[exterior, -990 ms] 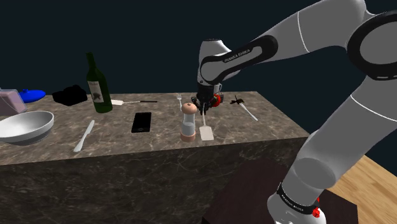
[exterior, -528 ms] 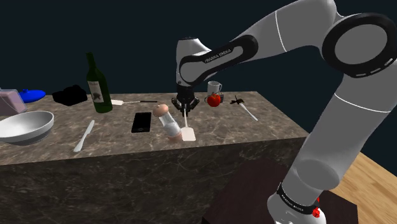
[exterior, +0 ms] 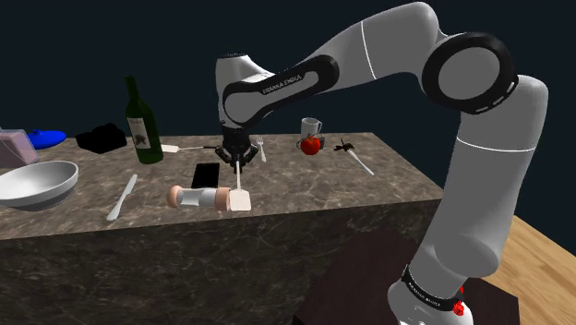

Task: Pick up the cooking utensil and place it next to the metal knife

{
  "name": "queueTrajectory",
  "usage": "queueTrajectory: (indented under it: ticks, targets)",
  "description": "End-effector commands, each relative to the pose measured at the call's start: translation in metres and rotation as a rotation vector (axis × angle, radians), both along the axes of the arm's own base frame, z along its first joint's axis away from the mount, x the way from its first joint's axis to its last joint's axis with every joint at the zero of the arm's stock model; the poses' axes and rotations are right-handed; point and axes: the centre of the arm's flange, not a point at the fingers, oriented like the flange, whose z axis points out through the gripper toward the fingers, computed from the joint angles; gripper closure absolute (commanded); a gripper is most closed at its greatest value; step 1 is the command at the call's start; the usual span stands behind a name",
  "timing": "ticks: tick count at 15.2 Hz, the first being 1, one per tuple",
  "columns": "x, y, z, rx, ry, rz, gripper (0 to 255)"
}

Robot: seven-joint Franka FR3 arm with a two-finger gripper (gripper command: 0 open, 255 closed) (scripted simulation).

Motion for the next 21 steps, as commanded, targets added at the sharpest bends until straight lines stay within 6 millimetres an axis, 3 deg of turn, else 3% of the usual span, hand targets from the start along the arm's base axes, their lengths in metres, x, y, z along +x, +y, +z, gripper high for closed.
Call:
queueTrajectory:
  ticks: [1, 13, 21]
  targets:
    - [0.014, 0.024, 0.002, 0.0, -0.001, -0.001, 255]
    - [0.1, 0.157, 0.003, 0.0, -0.001, -0.001, 255]
    - [0.1, 0.157, -0.039, 0.0, -0.001, -0.001, 255]
